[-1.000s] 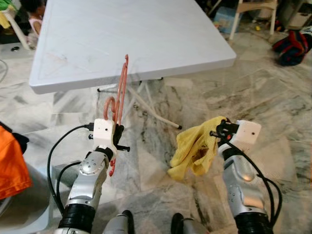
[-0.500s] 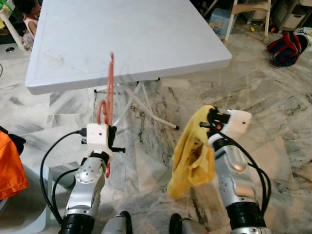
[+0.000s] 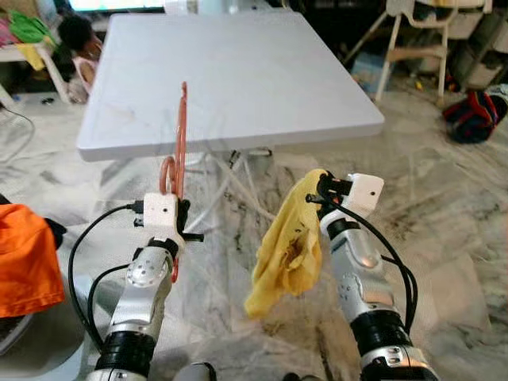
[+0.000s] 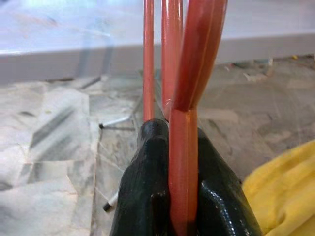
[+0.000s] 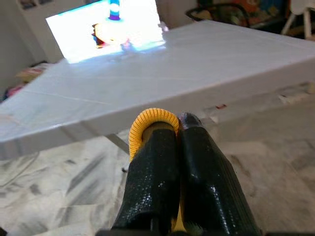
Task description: Hang hanger
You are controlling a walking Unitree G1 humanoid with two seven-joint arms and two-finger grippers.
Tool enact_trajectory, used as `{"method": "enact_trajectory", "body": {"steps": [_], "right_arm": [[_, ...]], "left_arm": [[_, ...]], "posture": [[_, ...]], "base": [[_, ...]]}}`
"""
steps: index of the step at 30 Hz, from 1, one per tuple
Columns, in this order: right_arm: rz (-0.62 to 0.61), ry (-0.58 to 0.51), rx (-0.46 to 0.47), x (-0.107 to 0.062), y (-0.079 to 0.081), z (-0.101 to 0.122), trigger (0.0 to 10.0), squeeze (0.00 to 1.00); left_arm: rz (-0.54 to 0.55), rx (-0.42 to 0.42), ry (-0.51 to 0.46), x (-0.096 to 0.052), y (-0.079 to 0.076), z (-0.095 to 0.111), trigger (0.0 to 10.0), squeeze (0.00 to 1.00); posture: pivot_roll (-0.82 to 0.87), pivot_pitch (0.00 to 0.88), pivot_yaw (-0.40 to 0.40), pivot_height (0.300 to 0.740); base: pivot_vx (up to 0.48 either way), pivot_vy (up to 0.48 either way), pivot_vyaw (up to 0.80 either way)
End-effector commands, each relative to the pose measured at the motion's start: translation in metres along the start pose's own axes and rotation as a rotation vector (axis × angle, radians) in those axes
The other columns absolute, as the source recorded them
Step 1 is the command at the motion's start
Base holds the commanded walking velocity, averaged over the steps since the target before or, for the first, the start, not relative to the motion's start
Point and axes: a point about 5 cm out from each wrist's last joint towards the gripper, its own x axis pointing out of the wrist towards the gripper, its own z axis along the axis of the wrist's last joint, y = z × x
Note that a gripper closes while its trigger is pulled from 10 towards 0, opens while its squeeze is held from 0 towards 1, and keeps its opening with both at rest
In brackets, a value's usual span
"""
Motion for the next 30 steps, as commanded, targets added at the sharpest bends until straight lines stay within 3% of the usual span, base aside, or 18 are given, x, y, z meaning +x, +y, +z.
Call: {"method": "enact_trajectory", "body": {"steps": [1, 11, 18, 23, 30], "right_arm": [[-0.004, -0.045, 0.001, 0.003, -0.002, 0.008, 10.0, 0.0], [-0.014, -0.053, -0.019, 0.0, -0.011, 0.007, 10.0, 0.0], [-0.006, -0.132, -0.029, 0.003, -0.015, 0.029, 10.0, 0.0], [0.045, -0.171, -0.048, 0.007, -0.008, 0.044, 10.0, 0.0], [0.088, -0.188, -0.051, 0.01, 0.003, 0.053, 10.0, 0.0]], "left_arm": [[0.001, 0.011, -0.006, 0.002, 0.002, 0.002, 10.0, 0.0], [0.015, -0.024, -0.014, 0.001, 0.002, 0.0, 10.0, 0.0], [0.046, -0.024, -0.115, -0.005, 0.01, 0.02, 10.0, 0.0], [0.06, -0.027, -0.157, -0.009, 0.012, 0.031, 10.0, 0.0], [0.076, -0.024, -0.142, -0.019, 0.014, 0.026, 10.0, 0.0]], "posture": [[0.22, 0.0, -0.015, 0.74], [0.21, 0.001, -0.033, 0.74], [0.21, 0.055, -0.054, 0.74], [0.21, 0.096, -0.069, 0.74], [0.21, 0.16, -0.079, 0.74]], "base": [[0.0, 0.0, 0.0], [0.0, 0.0, 0.0], [0.0, 0.0, 0.0], [0.215, 0.0, 0.36], [0.28, 0.0, 0.43]]}}
